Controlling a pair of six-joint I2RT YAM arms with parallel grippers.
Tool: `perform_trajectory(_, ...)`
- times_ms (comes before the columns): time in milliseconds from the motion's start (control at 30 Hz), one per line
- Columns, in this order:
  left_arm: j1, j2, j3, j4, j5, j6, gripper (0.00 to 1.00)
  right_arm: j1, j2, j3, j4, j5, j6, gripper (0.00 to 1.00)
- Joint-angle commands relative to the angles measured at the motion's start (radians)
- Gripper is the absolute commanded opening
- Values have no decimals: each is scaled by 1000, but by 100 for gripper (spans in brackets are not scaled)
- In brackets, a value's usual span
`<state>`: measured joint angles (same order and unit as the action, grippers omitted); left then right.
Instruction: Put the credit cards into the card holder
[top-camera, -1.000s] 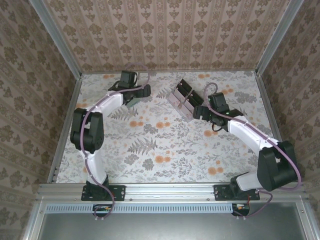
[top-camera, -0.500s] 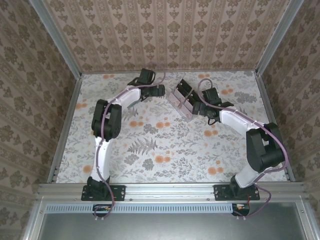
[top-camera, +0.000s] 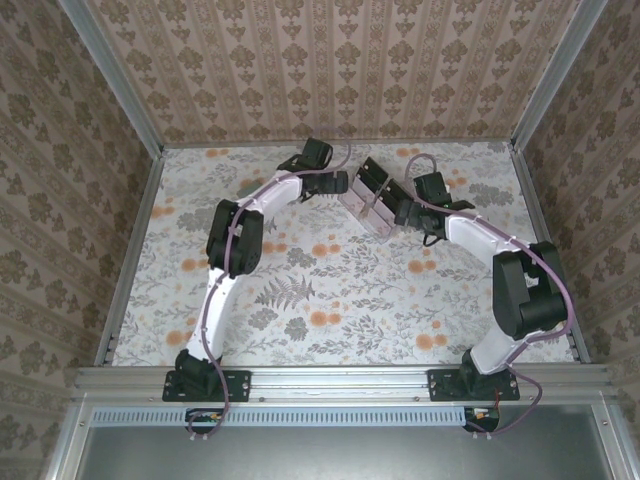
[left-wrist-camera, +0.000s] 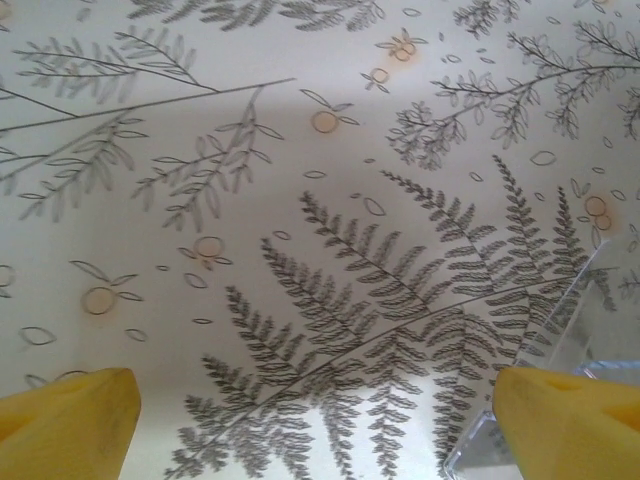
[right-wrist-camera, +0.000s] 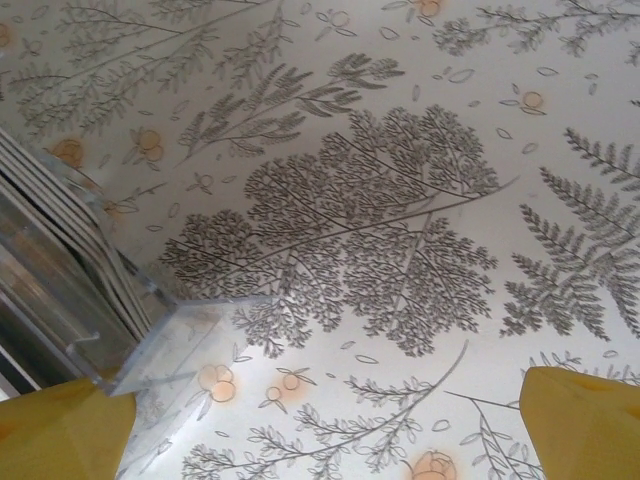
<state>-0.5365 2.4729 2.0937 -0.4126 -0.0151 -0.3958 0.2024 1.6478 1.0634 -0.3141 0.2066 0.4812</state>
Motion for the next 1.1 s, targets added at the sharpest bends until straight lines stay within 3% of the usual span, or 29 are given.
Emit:
perform_trajectory(0,-25,24,50,-28,12,-21,100,-13,-49,-33,-25,27,13,100)
perform_trajectory(633,-141,107,210,-72,61,-33,100,-44,-299,-218,-71,32,77,100)
perform_trajectory(900,-88,-162,-89,59,45,-35,100,-44,-435,-220,-62,-110,56,100)
perform_trajectory(1067,12,-367,-354,155,53,-96,100,-49,-495,-215,-63,-84,70,100)
